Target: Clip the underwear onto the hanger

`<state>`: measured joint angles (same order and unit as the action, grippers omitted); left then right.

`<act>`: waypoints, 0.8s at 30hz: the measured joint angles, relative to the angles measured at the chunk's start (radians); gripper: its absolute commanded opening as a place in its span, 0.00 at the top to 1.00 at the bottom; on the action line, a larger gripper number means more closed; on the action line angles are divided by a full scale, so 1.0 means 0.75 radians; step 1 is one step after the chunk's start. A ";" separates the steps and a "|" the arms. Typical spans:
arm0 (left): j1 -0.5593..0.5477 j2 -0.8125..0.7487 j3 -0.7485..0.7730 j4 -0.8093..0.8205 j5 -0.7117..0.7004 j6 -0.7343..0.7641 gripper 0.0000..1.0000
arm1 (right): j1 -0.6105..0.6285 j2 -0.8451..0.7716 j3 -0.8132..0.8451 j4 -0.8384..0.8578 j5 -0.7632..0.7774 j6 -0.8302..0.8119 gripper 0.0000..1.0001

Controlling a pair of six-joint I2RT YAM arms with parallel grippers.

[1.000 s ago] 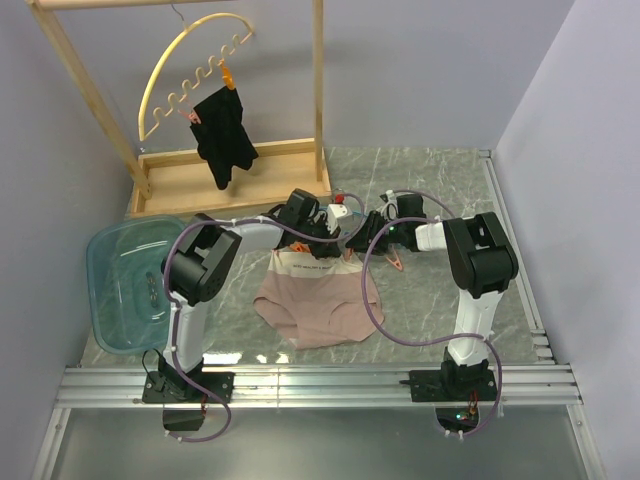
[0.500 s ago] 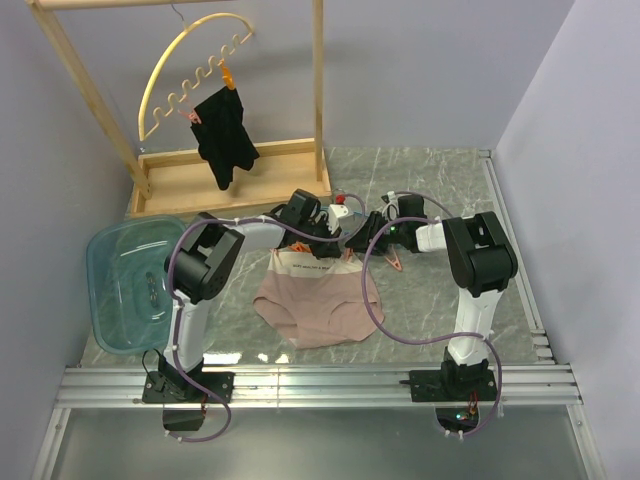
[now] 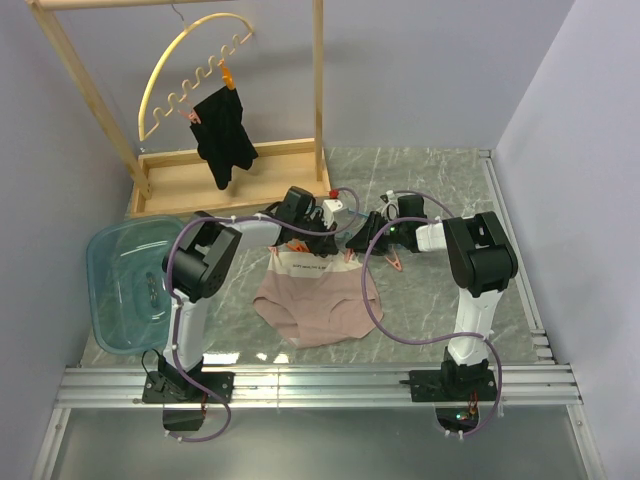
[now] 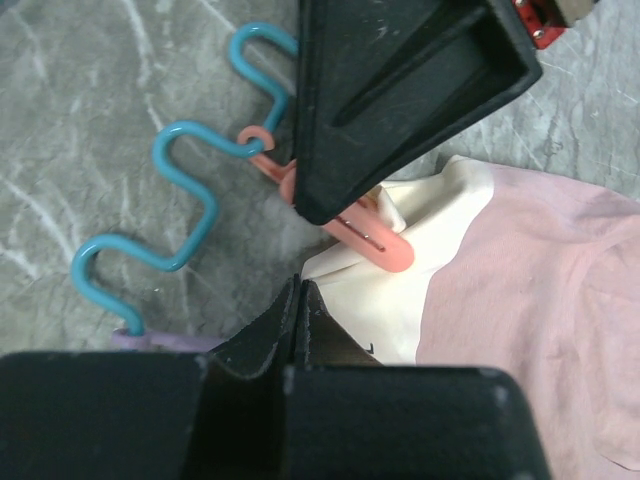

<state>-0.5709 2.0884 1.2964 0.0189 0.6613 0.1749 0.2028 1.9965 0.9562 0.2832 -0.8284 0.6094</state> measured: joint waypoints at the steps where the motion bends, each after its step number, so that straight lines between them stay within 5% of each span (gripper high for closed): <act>1: 0.003 0.000 0.000 0.000 0.000 -0.004 1.00 | 0.000 0.000 0.001 -0.002 0.000 -0.002 1.00; 8: 0.008 0.000 0.000 0.000 0.000 -0.011 0.97 | 0.000 0.000 0.009 -0.023 -0.003 -0.022 1.00; 15: 0.008 0.000 0.000 0.000 0.000 -0.010 0.89 | 0.001 -0.001 0.033 -0.079 -0.004 -0.064 0.56; 24: 0.007 -0.001 0.000 -0.004 -0.001 0.004 0.71 | 0.011 -0.041 0.045 -0.125 0.022 -0.123 0.48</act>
<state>-0.5659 2.0876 1.2964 0.0162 0.6605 0.1776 0.2108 1.9659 0.9897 0.1898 -0.8120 0.5175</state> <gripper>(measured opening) 0.267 0.520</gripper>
